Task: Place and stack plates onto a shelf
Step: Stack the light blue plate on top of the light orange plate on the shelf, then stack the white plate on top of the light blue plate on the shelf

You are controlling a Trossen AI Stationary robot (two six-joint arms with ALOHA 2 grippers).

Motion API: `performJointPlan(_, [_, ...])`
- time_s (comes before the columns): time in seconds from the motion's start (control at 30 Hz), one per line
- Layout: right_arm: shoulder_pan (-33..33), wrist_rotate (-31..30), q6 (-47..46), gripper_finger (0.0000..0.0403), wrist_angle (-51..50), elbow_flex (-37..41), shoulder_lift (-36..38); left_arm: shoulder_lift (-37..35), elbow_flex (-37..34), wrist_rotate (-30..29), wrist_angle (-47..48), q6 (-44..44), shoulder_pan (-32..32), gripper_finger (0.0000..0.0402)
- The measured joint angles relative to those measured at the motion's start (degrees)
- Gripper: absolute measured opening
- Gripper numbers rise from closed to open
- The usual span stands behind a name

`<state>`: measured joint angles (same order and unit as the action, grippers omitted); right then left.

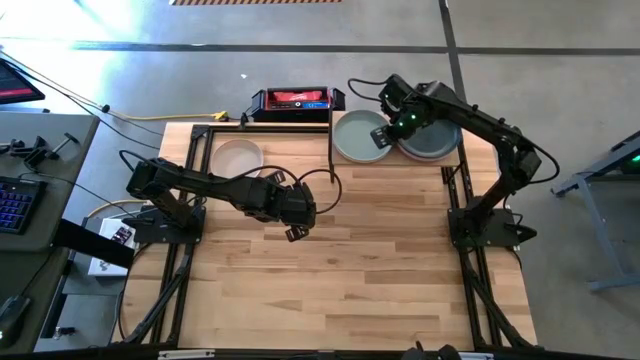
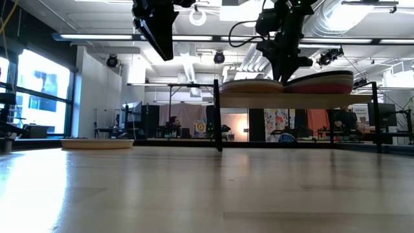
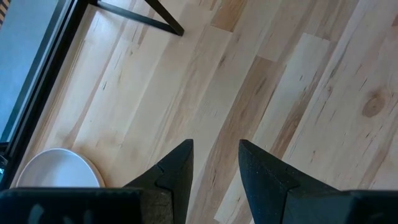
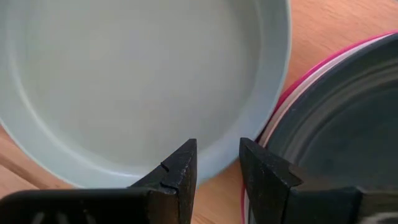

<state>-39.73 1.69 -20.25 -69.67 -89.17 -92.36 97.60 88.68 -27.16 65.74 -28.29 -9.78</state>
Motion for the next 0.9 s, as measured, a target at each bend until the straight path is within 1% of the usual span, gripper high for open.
performJointPlan(0.1, [0.3, 0.3, 0.9, 0.0114, 0.0, 0.0, 0.0, 0.0, 0.0, -0.1, 0.0, 0.0, 0.0, 0.0115])
performJointPlan(0.23, [1.2, 1.4, 1.3, 0.0114, 0.3, 0.0, 0.5, 0.0, -0.1, -2.0, -0.1, -0.1, 0.1, 0.0115])
performJointPlan(0.3, [1.8, 2.3, 1.4, 0.0114, 0.8, 0.0, 1.0, -0.1, -1.2, -1.4, -0.1, -0.9, 0.8, 0.0115])
performJointPlan(0.4, [2.9, 3.7, 1.5, 0.0114, 0.9, 0.0, 2.2, 0.0, -4.0, 0.9, 0.8, -2.5, 2.3, 0.0115])
performJointPlan(0.53, [5.0, 5.4, 2.7, 0.0114, 0.9, 0.0, 4.1, 0.0, -8.7, 1.0, 1.2, -3.6, 4.2, 0.0115])
performJointPlan(0.73, [8.7, 5.7, 2.8, 0.0114, -1.0, 0.0, 6.9, 0.0, -15.2, 1.3, 1.6, -8.1, 9.0, 0.0115])
performJointPlan(0.9, [11.5, 5.4, 2.8, 0.0114, -2.2, 0.0, 7.7, 0.0, -19.4, 4.4, 1.9, -8.1, 13.9, 0.0115])
